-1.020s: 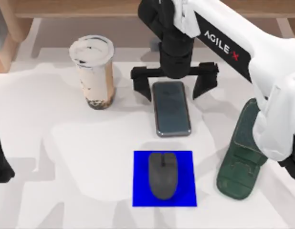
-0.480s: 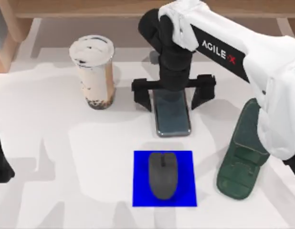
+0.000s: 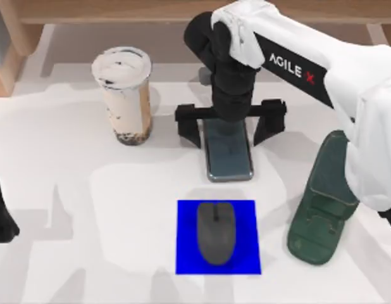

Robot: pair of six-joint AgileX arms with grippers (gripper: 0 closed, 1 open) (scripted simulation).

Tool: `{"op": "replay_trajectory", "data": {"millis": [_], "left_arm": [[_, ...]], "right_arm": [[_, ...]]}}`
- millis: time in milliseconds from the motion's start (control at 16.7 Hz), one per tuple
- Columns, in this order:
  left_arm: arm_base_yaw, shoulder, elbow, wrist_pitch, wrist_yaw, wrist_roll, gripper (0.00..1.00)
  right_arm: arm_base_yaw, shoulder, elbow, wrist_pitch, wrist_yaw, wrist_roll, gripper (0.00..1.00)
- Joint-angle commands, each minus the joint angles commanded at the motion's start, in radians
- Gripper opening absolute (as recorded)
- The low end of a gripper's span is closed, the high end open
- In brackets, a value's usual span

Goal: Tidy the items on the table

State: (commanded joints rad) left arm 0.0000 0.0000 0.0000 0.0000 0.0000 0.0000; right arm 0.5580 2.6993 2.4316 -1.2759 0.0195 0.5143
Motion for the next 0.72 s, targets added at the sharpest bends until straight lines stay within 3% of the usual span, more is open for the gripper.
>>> {"op": "replay_trajectory", "data": {"millis": [720], "left_arm": [[0.0,0.0,0.0,0.0,0.0,0.0,1.0]], "right_arm": [[0.0,0.0,0.0,0.0,0.0,0.0,0.02]]}}
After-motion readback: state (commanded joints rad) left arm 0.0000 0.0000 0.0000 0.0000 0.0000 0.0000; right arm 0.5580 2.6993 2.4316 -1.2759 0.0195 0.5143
